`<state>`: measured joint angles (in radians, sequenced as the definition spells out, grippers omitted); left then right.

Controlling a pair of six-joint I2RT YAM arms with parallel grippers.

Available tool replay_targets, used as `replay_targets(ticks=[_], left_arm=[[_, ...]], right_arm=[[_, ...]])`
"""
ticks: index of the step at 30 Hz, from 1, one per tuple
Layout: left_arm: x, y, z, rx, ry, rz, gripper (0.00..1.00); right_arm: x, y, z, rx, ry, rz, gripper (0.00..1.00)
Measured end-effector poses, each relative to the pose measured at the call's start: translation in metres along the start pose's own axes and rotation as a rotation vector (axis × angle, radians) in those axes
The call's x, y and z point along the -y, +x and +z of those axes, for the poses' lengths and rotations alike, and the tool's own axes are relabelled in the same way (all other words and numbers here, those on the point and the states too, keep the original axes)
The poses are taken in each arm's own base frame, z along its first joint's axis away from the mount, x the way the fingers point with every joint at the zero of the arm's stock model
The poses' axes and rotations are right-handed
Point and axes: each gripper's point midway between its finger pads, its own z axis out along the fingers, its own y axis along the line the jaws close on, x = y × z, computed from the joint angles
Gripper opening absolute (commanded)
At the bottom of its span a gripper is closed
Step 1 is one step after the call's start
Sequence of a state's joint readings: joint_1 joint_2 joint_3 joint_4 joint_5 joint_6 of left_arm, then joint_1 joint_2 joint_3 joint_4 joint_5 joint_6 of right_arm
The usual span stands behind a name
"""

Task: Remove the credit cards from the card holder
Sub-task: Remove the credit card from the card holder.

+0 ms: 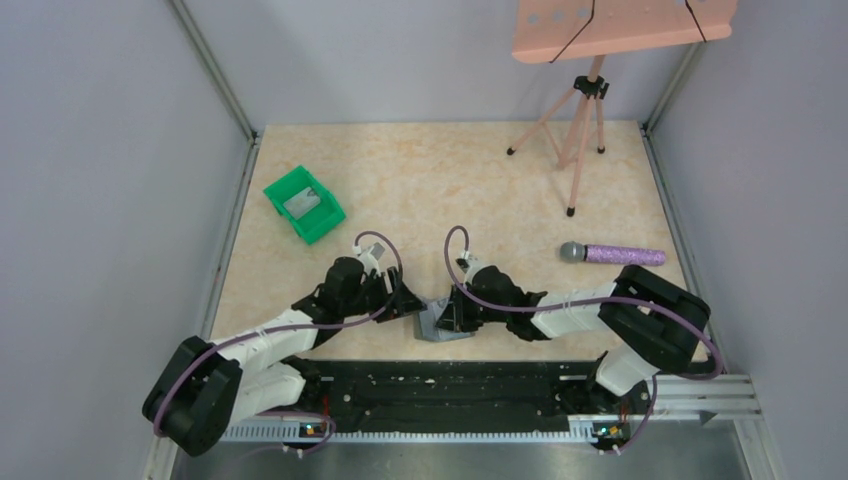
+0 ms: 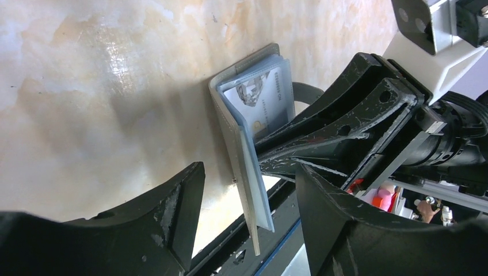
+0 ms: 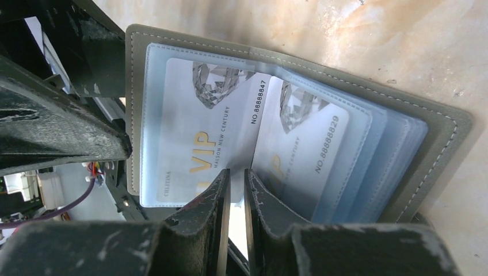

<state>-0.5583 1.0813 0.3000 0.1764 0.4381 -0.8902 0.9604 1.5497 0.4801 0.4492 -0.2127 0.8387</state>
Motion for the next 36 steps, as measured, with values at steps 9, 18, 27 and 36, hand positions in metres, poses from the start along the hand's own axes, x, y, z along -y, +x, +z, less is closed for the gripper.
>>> replay_targets(ticks=[9, 18, 27, 36], left_arm=[[-0.003, 0.004, 0.002, -0.02, -0.006, -0.005, 0.3], [-0.004, 0.005, 0.002, -0.029, -0.004, -0.005, 0.0], [-0.003, 0.007, 0.003, -0.027, 0.012, -0.001, 0.0], [0.004, 0.01, 0.002, -0.021, 0.076, -0.027, 0.0]], right_arm=[[-0.006, -0.004, 0.002, 0.006, -0.01, -0.005, 0.15], [-0.002, -0.004, 0.003, 0.002, -0.01, -0.012, 0.25], [0.005, -0.008, -0.019, 0.044, -0.078, 0.013, 0.27], [-0.018, -0.012, -0.029, 0.07, -0.225, 0.019, 0.35]])
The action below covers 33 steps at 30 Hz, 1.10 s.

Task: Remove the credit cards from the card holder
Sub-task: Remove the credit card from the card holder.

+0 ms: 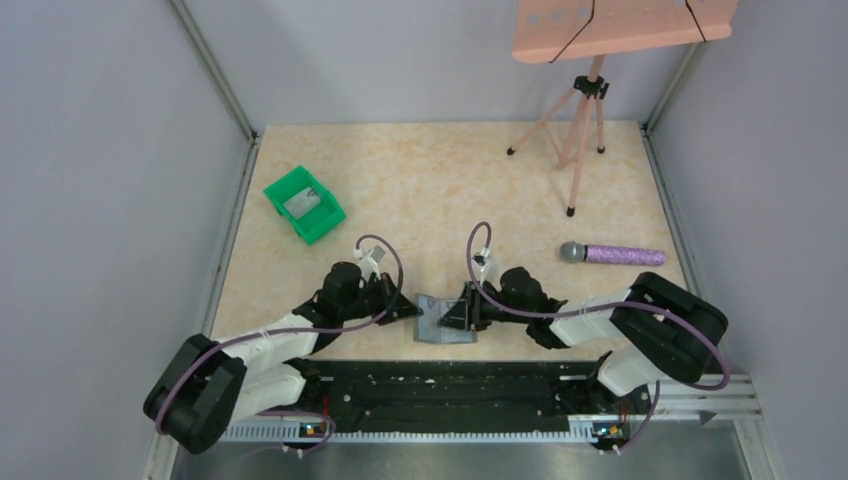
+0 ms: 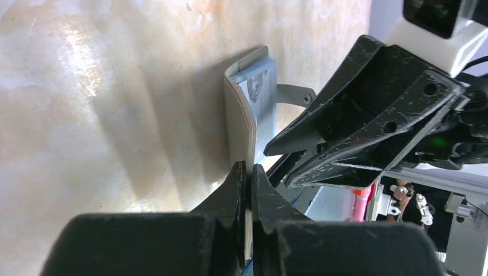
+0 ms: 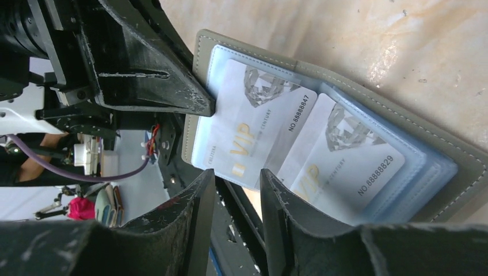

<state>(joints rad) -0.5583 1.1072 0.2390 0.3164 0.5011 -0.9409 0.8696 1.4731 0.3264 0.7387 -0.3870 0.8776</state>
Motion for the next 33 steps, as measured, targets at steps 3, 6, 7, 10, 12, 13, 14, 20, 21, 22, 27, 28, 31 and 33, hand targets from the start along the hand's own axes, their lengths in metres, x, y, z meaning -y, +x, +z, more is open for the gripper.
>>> replay_targets(ticks=[3, 6, 7, 10, 12, 13, 14, 20, 21, 22, 27, 28, 31, 33], left_arm=[[0.008, -0.003, -0.002, 0.014, 0.027, 0.005, 0.0], [0.015, -0.006, -0.005, 0.033, 0.054, 0.014, 0.0], [0.017, -0.007, -0.006, 0.038, 0.061, 0.015, 0.0], [0.02, -0.008, -0.007, 0.046, 0.073, 0.012, 0.0], [0.02, -0.007, -0.008, 0.047, 0.075, 0.006, 0.0], [0.019, -0.006, -0.008, 0.046, 0.075, -0.001, 0.0], [0.018, -0.005, -0.008, 0.046, 0.075, -0.005, 0.0], [0.02, -0.005, -0.011, 0.053, 0.086, -0.008, 0.0], [0.021, -0.005, -0.011, 0.056, 0.089, -0.006, 0.0], [0.022, -0.005, -0.011, 0.057, 0.091, -0.006, 0.0], [0.024, -0.006, -0.012, 0.06, 0.106, -0.015, 0.0], [0.025, -0.006, -0.012, 0.061, 0.108, -0.016, 0.0], [0.026, -0.007, -0.012, 0.064, 0.115, -0.014, 0.0], [0.028, -0.008, -0.012, 0.068, 0.121, -0.01, 0.0]], right_arm=[[0.001, 0.0, -0.003, 0.004, -0.016, 0.008, 0.35], [-0.002, -0.002, -0.004, 0.009, -0.036, 0.012, 0.33], [-0.003, -0.003, -0.004, 0.012, -0.044, 0.013, 0.33], [-0.005, -0.004, -0.003, 0.014, -0.061, 0.012, 0.33], [-0.004, -0.005, -0.003, 0.017, -0.069, 0.019, 0.34], [-0.003, -0.005, -0.003, 0.017, -0.07, 0.022, 0.35], [-0.002, -0.005, -0.003, 0.017, -0.072, 0.026, 0.36], [0.006, -0.002, -0.004, 0.011, -0.062, 0.042, 0.38], [0.007, -0.002, -0.004, 0.01, -0.058, 0.044, 0.38], [0.008, -0.002, -0.004, 0.01, -0.057, 0.044, 0.37], [0.009, -0.001, -0.005, 0.007, -0.051, 0.044, 0.35], [0.009, -0.001, -0.005, 0.005, -0.049, 0.046, 0.35], [0.003, -0.004, -0.01, 0.014, -0.054, 0.034, 0.38], [-0.003, -0.008, -0.012, 0.028, -0.065, 0.018, 0.42]])
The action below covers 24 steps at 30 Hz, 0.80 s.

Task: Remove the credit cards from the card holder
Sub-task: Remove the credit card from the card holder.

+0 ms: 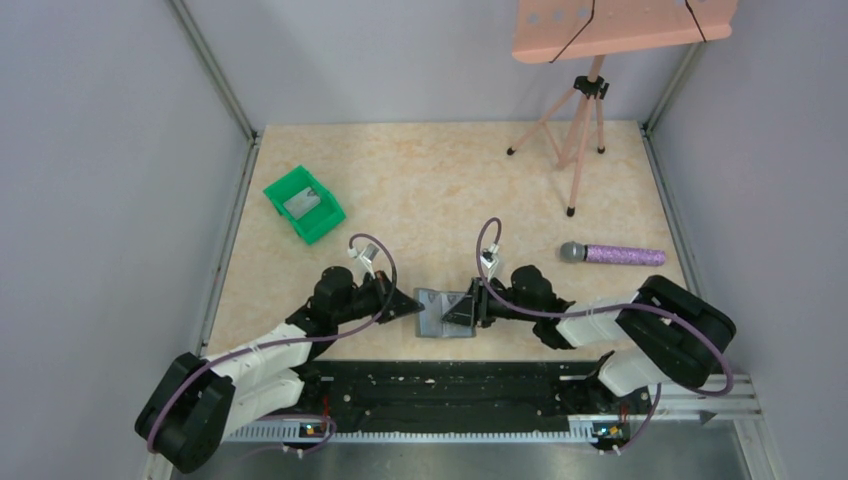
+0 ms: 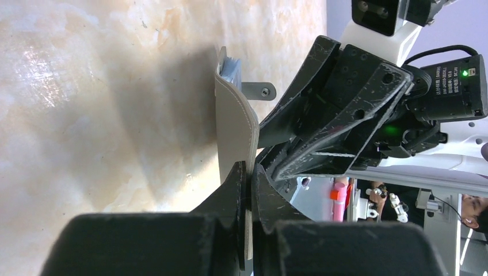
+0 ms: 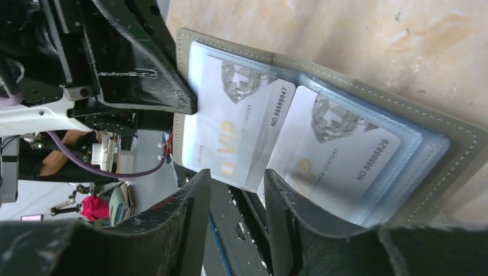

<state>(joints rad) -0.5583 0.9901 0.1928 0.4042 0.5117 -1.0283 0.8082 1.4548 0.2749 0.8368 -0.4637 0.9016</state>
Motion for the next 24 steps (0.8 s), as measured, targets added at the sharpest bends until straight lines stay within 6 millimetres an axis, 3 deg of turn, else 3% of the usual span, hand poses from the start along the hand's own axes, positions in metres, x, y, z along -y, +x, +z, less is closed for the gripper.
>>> replay_targets(ticks=[7, 24], left_arm=[[0.009, -0.004, -0.001, 0.02, 0.036, -0.005, 0.0], [0.021, -0.007, -0.004, 0.033, 0.078, -0.02, 0.0]], right_arm=[[-0.005, -0.003, -0.002, 0.008, -0.012, -0.018, 0.46], [-0.028, -0.011, -0.007, 0.028, -0.086, -0.038, 0.4]])
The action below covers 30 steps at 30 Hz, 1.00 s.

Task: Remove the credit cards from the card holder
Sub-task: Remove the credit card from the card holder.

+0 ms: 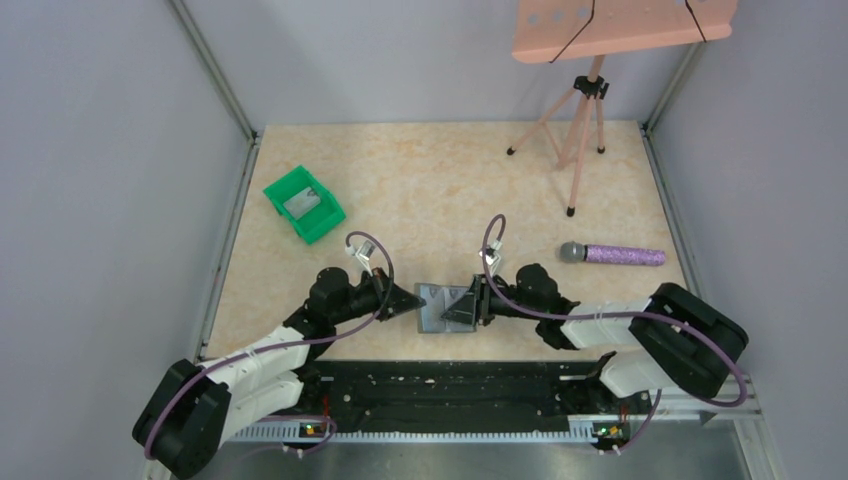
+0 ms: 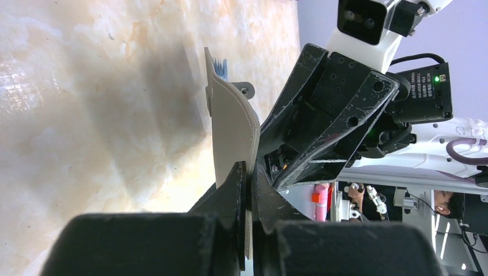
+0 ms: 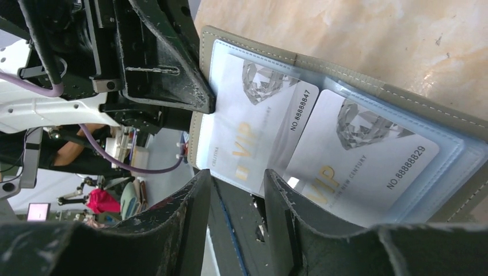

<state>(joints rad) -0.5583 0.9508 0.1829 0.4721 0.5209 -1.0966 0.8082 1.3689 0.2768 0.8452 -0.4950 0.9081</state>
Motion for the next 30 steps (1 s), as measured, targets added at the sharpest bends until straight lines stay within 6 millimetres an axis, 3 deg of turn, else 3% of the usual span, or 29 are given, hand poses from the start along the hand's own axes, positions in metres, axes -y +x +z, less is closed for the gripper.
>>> replay_targets(ticks=[15, 30], left_arm=[[-0.003, 0.002, 0.0, -0.009, -0.011, -0.003, 0.0], [0.0, 0.001, 0.0, -0.007, 0.001, -0.006, 0.0]], right_arm=[[0.036, 0.001, 0.001, 0.014, 0.134, 0.039, 0.36], [0.016, 0.0, 0.002, -0.005, 0.036, -0.017, 0.41]])
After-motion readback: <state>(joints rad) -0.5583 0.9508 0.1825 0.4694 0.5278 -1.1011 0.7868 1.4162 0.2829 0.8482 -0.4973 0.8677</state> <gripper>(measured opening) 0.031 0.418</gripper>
